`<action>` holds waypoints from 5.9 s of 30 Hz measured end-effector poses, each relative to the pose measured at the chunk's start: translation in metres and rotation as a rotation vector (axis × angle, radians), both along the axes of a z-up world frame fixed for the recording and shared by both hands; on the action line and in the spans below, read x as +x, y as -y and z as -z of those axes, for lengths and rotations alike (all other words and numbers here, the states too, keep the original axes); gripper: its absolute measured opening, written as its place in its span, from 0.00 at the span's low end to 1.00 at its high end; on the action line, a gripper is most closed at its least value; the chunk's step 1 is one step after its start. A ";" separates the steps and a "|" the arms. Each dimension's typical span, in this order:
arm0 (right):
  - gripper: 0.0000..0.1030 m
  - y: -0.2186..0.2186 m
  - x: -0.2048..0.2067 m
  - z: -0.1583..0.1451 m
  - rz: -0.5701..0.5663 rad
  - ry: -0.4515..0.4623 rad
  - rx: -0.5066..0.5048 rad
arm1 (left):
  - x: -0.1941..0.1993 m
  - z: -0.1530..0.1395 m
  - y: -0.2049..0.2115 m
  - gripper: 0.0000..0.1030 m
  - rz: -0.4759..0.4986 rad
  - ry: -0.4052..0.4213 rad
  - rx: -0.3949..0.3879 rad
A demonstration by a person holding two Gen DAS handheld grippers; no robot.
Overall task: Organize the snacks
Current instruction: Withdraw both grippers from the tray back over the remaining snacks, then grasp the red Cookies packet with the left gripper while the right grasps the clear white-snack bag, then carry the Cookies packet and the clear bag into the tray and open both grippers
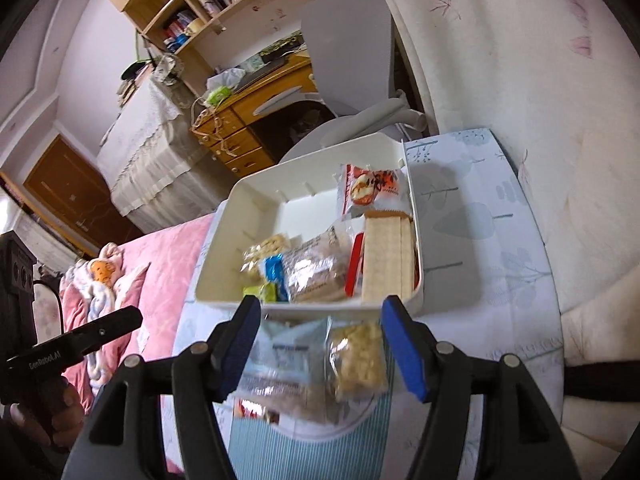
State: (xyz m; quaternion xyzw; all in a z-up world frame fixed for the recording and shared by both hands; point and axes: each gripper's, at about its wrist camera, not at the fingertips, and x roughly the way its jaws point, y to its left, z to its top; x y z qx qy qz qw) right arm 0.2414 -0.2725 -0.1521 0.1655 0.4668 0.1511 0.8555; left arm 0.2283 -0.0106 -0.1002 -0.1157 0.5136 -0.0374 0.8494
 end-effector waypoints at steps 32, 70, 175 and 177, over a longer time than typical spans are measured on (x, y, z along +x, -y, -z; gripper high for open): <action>0.63 -0.084 -0.084 -0.008 -0.384 0.179 -0.361 | -0.126 0.036 -0.028 0.78 -0.117 -0.126 0.031; 1.00 -0.164 -0.037 0.119 -1.003 0.223 -0.916 | -0.022 0.201 -0.017 0.78 0.019 -0.286 -0.043; 0.38 -0.089 0.055 -0.014 -0.306 0.091 -0.152 | 0.049 0.042 -0.020 0.48 0.035 -0.117 -0.040; 0.38 -0.089 0.064 -0.012 -0.286 0.104 -0.181 | 0.065 0.044 -0.021 0.48 0.056 -0.103 -0.046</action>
